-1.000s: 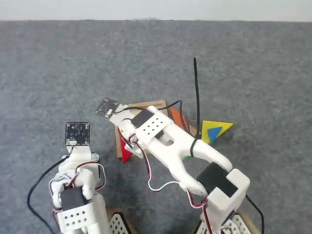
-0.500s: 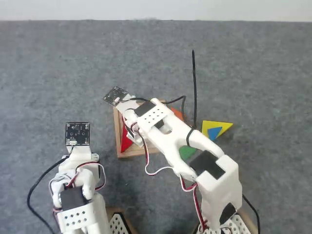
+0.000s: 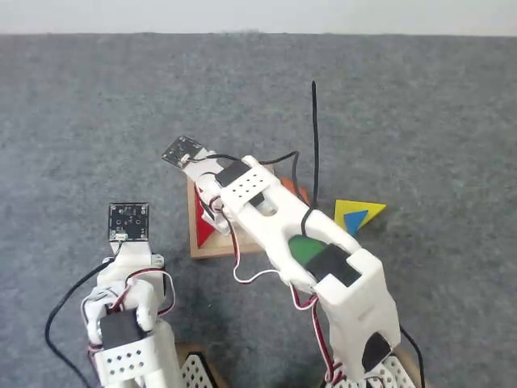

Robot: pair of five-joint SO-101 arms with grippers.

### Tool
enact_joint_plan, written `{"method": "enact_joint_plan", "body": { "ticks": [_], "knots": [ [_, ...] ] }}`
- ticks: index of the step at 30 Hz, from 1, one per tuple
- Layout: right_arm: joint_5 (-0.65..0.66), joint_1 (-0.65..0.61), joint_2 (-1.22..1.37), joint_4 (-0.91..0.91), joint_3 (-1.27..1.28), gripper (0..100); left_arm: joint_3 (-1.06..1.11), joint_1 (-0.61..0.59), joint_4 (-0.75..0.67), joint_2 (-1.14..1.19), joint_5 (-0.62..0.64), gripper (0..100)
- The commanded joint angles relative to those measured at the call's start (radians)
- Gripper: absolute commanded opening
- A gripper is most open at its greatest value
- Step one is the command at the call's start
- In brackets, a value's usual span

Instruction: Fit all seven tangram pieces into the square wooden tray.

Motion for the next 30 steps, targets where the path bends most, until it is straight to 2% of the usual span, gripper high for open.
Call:
{"method": "enact_joint_plan", "body": {
  "ticks": [1,11,17,21,26,30],
  "knots": [
    [0.009,0.042,-0.099,0.091,-0.083,29.2,-0.008,-0.003,0.005,-0.018,-0.009,2],
    [0.005,0.107,-0.501,0.246,-0.005,29.2,-0.008,-0.003,0.005,-0.018,-0.009,2],
    [0.008,0.318,-0.751,0.093,0.321,29.2,-0.008,-0.003,0.005,-0.018,-0.009,2],
    [0.005,0.404,-0.739,0.028,0.413,29.4,-0.008,-0.003,0.005,-0.018,-0.009,2],
    [0.003,0.429,-0.625,0.008,0.417,29.5,-0.008,-0.003,0.005,-0.018,-0.009,2],
    [-0.091,0.522,-0.559,0.019,0.425,29.5,-0.008,-0.003,0.005,-0.018,-0.009,2]
  ]
}}
